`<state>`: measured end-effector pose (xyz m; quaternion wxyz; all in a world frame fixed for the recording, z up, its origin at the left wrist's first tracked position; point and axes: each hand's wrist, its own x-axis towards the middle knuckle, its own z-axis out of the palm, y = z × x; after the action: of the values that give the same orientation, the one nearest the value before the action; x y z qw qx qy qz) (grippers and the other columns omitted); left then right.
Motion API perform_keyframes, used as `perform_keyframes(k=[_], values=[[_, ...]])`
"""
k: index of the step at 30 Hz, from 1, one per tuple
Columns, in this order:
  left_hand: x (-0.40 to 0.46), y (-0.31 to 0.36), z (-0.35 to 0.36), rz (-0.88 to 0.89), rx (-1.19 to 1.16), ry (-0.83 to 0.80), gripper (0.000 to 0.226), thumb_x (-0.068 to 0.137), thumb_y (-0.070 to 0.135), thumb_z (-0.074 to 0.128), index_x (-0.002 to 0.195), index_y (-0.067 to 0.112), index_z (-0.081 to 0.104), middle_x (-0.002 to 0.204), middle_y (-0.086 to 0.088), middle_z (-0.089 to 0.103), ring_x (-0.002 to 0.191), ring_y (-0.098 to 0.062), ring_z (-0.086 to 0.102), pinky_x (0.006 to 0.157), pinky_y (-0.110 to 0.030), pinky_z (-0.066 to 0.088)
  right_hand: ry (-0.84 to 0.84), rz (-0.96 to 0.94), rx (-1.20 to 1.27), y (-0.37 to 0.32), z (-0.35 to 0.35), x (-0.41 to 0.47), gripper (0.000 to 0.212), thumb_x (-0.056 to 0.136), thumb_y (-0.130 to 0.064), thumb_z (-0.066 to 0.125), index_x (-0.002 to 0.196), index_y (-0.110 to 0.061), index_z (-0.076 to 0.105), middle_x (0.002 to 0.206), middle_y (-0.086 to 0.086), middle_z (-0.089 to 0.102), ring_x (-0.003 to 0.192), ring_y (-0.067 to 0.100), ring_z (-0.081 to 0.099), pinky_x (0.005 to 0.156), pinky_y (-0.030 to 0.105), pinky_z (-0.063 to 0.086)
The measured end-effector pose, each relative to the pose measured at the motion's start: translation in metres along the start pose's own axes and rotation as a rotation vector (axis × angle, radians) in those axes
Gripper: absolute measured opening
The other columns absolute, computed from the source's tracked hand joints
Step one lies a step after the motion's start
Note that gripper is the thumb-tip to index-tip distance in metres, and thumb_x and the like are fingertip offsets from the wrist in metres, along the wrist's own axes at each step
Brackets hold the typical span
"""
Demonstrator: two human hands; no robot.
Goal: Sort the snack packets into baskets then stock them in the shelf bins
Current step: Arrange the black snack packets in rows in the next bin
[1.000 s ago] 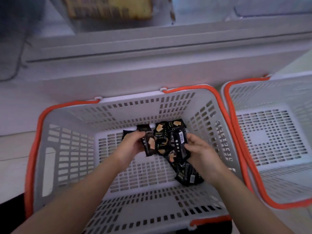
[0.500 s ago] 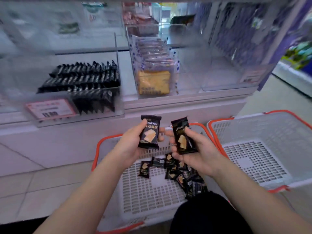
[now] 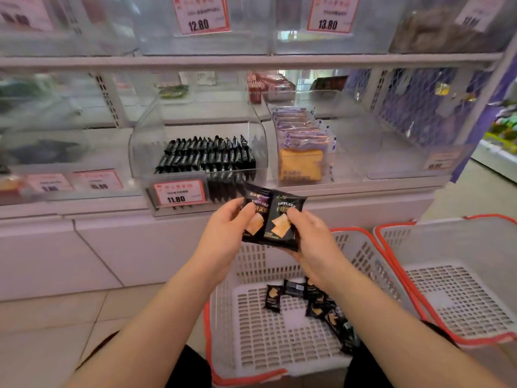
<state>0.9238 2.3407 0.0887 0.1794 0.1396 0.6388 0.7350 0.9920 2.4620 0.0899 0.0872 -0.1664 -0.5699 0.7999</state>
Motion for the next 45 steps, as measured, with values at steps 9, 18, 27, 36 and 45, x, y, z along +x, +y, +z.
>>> perform_keyframes(k=[9,18,27,36,45], values=[[0.001,0.006,-0.009,0.141,0.146,0.044,0.015,0.091,0.019,0.058,0.097,0.032,0.059,0.098,0.012,0.069,0.087,0.004,0.064,0.073,-0.011,0.049,0.041,-0.075,0.062,0.014,0.026,0.019,0.036,0.101,-0.033,0.033,0.111,-0.014,0.062,0.109,0.010,0.070,0.108,0.024,0.063,0.098,0.040,0.045],[0.008,0.021,-0.025,0.197,0.093,0.086,0.027,0.091,0.010,0.048,0.104,0.030,0.061,0.100,0.007,0.071,0.096,-0.010,0.065,0.086,-0.034,0.052,-0.071,-0.118,-0.168,0.007,0.064,0.035,0.022,0.100,-0.033,0.035,0.113,-0.031,0.053,0.096,-0.002,0.067,0.101,0.013,0.062,0.102,0.038,0.044],[0.040,0.073,-0.035,0.312,-0.036,-0.079,0.037,0.091,-0.001,0.048,0.100,0.031,0.065,0.099,0.013,0.070,0.091,0.001,0.062,0.077,-0.009,0.046,-0.169,-0.489,-0.964,-0.093,0.075,0.043,0.019,0.092,-0.016,0.054,0.094,-0.034,0.050,0.092,-0.016,0.060,0.088,0.002,0.058,0.077,0.014,0.044],[0.133,0.092,-0.065,0.295,1.104,-0.311,0.024,0.092,0.017,0.055,0.112,0.022,0.068,0.114,0.009,0.066,0.097,0.000,0.056,0.087,-0.010,0.036,0.197,-0.332,-1.409,-0.130,0.066,0.095,0.043,0.087,-0.039,0.057,0.122,-0.015,0.047,0.105,0.003,0.065,0.088,0.019,0.060,0.073,0.030,0.048],[0.187,0.069,-0.057,0.211,1.477,-0.860,0.032,0.088,0.031,0.060,0.117,0.019,0.065,0.121,0.001,0.063,0.107,-0.019,0.056,0.094,-0.029,0.042,0.117,-0.307,-1.795,-0.102,0.097,0.123,0.028,0.093,-0.021,0.049,0.114,-0.007,0.037,0.106,0.018,0.060,0.097,0.034,0.060,0.067,0.033,0.039]])
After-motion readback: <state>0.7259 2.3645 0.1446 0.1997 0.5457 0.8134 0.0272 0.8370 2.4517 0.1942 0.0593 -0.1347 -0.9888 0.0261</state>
